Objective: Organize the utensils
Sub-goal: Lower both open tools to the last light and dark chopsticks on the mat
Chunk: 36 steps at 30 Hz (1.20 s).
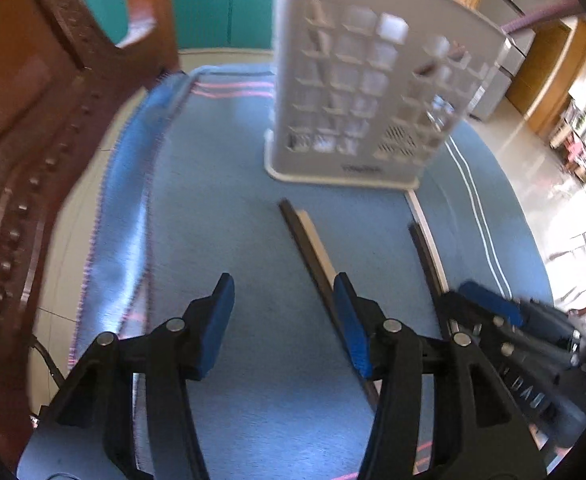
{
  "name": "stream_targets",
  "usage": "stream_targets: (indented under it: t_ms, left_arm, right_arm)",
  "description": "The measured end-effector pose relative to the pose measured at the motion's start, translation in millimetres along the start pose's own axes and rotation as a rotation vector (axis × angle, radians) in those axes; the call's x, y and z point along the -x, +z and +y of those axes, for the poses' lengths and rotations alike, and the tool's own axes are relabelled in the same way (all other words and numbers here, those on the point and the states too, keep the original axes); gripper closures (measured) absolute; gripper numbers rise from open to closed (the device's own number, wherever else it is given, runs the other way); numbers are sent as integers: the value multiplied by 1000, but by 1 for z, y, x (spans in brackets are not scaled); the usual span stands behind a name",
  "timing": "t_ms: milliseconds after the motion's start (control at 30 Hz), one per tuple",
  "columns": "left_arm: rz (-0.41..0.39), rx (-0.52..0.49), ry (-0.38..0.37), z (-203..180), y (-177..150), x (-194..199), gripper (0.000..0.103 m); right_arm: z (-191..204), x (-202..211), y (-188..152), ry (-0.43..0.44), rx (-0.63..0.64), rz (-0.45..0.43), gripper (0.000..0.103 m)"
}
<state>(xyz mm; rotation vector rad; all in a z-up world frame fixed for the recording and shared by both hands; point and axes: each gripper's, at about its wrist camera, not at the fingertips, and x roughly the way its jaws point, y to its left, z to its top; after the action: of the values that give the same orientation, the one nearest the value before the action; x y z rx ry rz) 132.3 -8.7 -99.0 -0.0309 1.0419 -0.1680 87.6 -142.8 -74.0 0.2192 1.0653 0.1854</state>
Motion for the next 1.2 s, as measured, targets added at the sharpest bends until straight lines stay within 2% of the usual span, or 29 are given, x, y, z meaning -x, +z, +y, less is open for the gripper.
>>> stream_targets:
  t_ms: [133,267,333,400,467,567,600,667,733,833,967,1067,1167,1200]
  left_arm:
    - [38,-26,-18,-11,-7,-11,48]
    - [29,-49,-7,-19,-10,-16,47]
    - [28,-60,-14,-20,-12,-14,55]
    - [31,-58,-52,-20,-13,-12,77]
    - [38,-46,-86,-14,-11,-10,83]
    - [41,-10,-111,-6,-13,-7,87]
    - [39,-4,-116,-3,-12,-6,95]
    - [19,0,-138,0,-12,0,99]
    - [-15,6,-168,1,-11,11,99]
    - [-49,28,-163,8,-9,20,99]
    - [-26,62,-154,17,-5,14,99]
    - [4,35,-152,12,-6,6,86]
    - [44,6,-123,7,-12,-3,83]
    - [44,4,-122,5,-13,-5,77]
  right_arm:
    - [-8,1,4,-9,-25,-3,77]
    - [-8,3,4,-27,-17,-3,77]
    - [-7,3,4,-31,-13,-2,76]
    - [-7,3,4,-32,-13,-1,75]
    - [-7,3,4,-29,-15,1,74]
    - [-6,1,5,-28,-13,2,70]
    - [-6,2,4,-29,-12,2,70]
    - [-5,2,4,-31,-10,1,70]
    - [-5,2,4,-31,-9,1,69]
    - [-2,0,5,-34,1,2,65]
    - [3,0,4,-42,24,1,57]
    - [4,-1,4,-45,29,1,55]
    - [5,-2,4,-48,29,1,55]
    - [5,-2,4,-48,30,1,55]
